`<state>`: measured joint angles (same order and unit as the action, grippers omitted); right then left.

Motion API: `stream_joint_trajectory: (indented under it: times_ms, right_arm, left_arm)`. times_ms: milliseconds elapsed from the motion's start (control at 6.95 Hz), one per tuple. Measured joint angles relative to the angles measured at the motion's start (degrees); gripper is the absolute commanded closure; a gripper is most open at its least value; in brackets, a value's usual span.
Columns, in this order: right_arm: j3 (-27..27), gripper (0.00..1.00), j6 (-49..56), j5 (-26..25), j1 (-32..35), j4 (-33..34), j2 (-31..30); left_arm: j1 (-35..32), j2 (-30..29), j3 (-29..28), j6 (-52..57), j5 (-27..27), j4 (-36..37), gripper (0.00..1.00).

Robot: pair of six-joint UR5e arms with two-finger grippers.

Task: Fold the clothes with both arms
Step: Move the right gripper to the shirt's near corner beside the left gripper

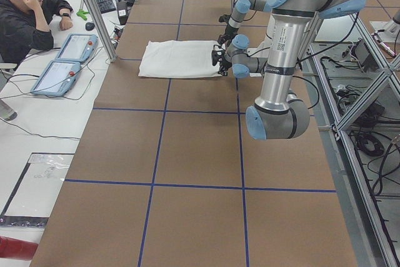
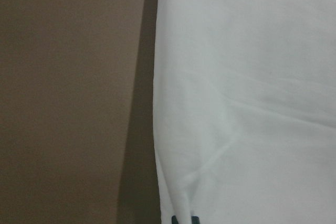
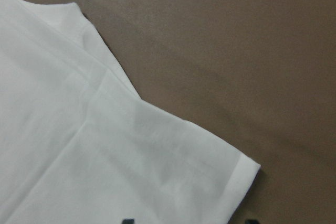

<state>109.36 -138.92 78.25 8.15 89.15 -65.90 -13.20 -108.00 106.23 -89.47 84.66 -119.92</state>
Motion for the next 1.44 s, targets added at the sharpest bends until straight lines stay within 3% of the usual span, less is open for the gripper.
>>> stream_joint_trajectory:
  times_ms: [576,719,863,1007,1151,1439]
  right_arm:
    - [-2.72,0.27,-0.71,-0.08,0.38,-0.37,1.71]
    - [-3.13,0.54,-0.77,-0.1,0.52,-0.38,2.11]
    - [-3.28,0.89,-1.37,-0.13,0.66,-0.4,2.27]
    - [-3.33,0.91,-2.62,-0.24,0.75,-0.48,2.35]
    - [-3.49,1.0,-3.65,-0.47,0.78,-0.57,2.43]
    - [-4.68,1.0,-5.32,-1.41,0.81,-0.63,3.25]
  left_arm:
    - [-0.07,-0.07,0.26,0.0,0.07,0.03,1.0]
    - [-0.08,-0.09,0.33,0.0,0.07,0.04,1.0]
    - [-0.07,-0.08,0.36,0.0,0.07,0.04,1.0]
    - [-0.08,-0.05,0.38,0.0,0.07,0.04,1.0]
    - [-0.07,-0.04,0.4,0.0,0.07,0.04,1.0]
    - [-0.08,-0.09,0.65,0.0,0.07,0.0,1.0]
